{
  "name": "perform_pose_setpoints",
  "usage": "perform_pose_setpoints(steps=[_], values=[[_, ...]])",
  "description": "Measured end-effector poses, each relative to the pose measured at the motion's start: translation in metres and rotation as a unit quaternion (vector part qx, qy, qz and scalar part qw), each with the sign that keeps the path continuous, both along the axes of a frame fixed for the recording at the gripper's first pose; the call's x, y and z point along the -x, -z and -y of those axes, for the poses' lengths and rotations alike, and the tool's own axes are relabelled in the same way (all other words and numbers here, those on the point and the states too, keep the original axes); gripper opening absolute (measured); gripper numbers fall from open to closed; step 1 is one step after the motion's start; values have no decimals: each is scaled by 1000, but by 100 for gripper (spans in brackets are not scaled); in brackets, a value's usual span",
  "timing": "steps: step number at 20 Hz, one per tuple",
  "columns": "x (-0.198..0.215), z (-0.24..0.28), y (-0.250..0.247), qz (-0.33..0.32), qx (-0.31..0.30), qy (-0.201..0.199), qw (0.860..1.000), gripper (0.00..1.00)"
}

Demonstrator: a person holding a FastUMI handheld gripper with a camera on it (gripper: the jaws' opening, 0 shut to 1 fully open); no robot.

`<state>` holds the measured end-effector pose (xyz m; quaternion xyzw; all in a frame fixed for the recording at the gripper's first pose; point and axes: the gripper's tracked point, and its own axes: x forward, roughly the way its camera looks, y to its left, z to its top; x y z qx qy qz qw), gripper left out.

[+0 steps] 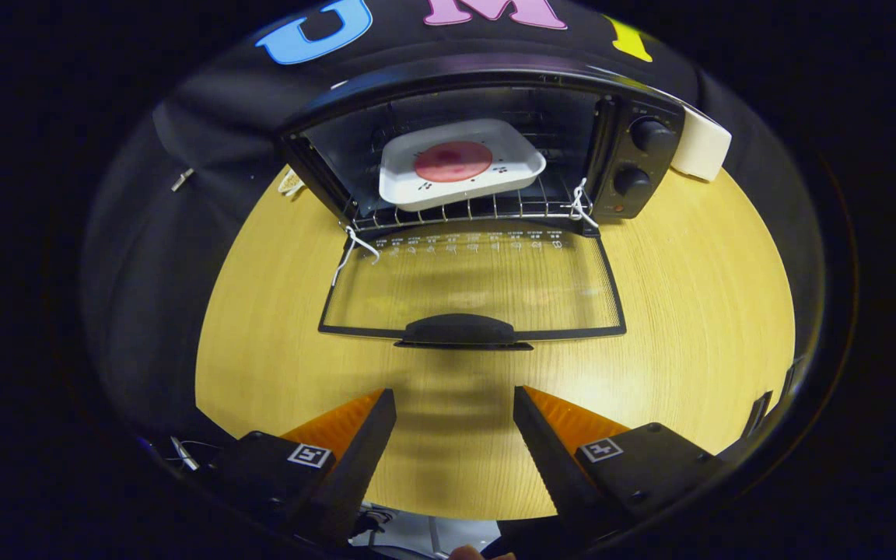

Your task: Open the toaster oven, put the food inside, and close the toaster oven door.

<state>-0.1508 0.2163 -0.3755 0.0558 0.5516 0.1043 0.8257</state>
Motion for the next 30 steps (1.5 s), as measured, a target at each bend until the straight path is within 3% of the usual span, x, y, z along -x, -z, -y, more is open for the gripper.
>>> perform_pose_setpoints(steps=[13, 16, 30], values=[[-36, -1, 52, -30, 56, 47, 997, 97], [-38, 0, 53, -33, 67, 35, 997, 98], [-38, 2, -13, 68, 21, 33, 997, 98]])
